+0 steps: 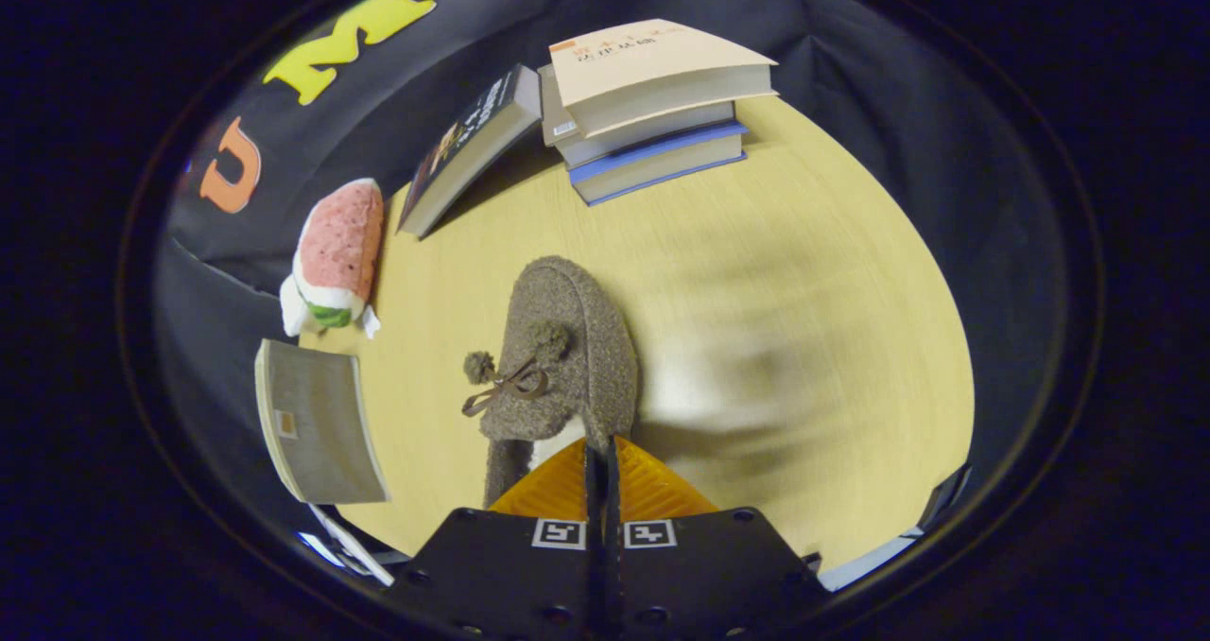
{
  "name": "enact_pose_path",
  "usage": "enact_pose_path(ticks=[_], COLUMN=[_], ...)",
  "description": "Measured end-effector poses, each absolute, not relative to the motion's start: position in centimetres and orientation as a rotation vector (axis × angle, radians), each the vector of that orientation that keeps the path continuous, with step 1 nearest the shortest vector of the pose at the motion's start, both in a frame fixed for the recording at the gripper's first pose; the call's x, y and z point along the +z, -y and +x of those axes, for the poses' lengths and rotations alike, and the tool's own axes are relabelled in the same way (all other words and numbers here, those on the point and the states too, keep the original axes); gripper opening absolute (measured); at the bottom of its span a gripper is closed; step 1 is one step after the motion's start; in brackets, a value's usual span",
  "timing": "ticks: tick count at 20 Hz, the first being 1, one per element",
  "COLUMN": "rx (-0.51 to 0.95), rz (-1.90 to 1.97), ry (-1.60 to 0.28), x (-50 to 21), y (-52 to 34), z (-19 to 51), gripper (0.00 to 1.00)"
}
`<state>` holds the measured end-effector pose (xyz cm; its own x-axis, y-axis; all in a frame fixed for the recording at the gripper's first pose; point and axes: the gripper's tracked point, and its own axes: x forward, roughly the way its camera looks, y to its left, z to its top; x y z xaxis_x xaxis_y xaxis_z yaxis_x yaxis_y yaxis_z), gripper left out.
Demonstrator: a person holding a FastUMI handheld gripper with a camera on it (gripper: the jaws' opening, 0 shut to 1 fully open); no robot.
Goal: Open the storage box then place both shoes into the box .Put the left shoe in first, then the right shoe, with the right side of both shoes facing outward in a uniform manner.
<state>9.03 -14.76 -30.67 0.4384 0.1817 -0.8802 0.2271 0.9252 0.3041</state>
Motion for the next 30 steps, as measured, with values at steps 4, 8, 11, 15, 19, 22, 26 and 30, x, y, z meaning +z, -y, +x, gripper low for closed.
enact_pose_path(ticks=[4,8,11,15,19,22,26,30], rx=[0.028,0.101,0.153,0.212,0.242,0.233,0.176,0.087], rz=[0.433,0.471,0.485,0.458,0.414,0.387,0.294,0.23], ry=[-1.058,-0.999,-0.962,-0.913,-0.917,-0.955,-0.992,-1.003], x=[-26.3,-20.8,-16.7,-12.7,-12.9,-15.9,-20.2,-23.1], y=[9.9,2.3,-4.5,-14.3,-23.4,-28.5,-30.9,-30.3], z=[8.6,8.0,7.7,8.3,8.8,9.0,8.7,8.2], gripper=[0.0,0.0,0.0,0.0,0.0,0.0,0.0,0.0])
